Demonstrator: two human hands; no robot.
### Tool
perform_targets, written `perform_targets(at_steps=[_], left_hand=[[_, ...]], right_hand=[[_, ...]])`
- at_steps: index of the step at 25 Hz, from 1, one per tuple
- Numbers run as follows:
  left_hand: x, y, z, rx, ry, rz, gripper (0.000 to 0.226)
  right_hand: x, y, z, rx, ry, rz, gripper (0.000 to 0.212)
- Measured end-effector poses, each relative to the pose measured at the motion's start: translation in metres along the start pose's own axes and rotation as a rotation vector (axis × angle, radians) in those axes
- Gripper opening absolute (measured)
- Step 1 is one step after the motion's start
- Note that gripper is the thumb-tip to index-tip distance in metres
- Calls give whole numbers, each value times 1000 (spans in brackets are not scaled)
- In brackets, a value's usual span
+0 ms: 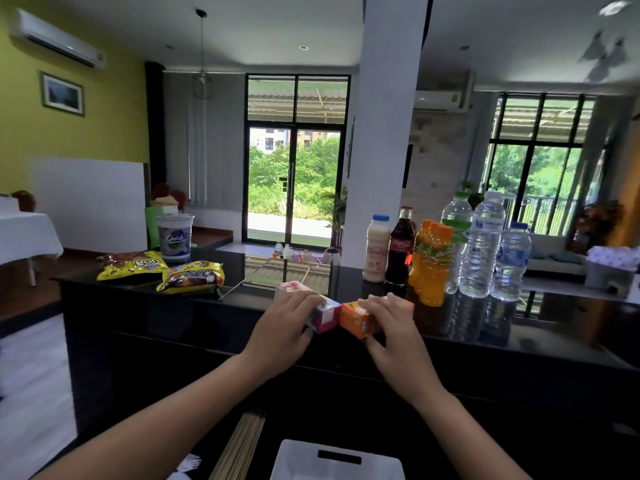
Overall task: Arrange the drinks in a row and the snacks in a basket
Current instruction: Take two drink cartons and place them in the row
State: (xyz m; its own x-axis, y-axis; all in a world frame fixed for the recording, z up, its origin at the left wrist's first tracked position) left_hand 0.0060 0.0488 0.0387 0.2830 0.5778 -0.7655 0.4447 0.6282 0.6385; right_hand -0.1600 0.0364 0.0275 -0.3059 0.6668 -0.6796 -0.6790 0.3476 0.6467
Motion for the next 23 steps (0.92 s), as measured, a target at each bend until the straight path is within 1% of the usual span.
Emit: perform_targets(at_steps=[3,5,7,10,13,16,18,19,21,23], left_hand=[[1,11,13,305,77,30,48],[-4,19,22,478,172,22,46],[-14,22,32,609,248,43,42],[-31,17,48,750,373,151,38],[-41,9,67,945,538,170,41],[-46,0,75,1006,627,168,44],[-49,-8,73,1039,662,162,38],[-51,-10,72,1037,677,159,35],[-52,-14,70,997,700,151,29],[-50,-16,67,888,689,169,25]], right_hand=[[-6,12,2,-282,-29,-33,52],[-15,17,0,-470,-96,-60,46],[-29,14,-2,-585,-169,-34,40],[-49,3,-5,-721,-259,28,38],[-66,-14,-11,-915,-369,77,32],[-79,-30,-16,-955,-442,69,27],[-84,-39,-17,-1009,-485,33,30],[-86,-43,-16,-1018,-490,15,28],[-89,-46,-13,-962,-486,-27,19],[-90,-47,-10,-881,-483,-59,13]])
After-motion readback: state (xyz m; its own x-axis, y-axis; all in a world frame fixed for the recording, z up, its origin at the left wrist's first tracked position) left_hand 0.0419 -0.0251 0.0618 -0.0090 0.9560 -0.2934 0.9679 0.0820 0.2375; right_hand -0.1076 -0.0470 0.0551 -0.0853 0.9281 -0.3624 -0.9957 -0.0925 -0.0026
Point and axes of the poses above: each hand's wrist, its own x-axis away from the middle knuckle, its own y-axis out of the back of the hand, z = x × y, the point moved 10 cm from there along -x, towards the middle knuckle, and after that the axes turned 1 degree about y, right-handed, at the moved point
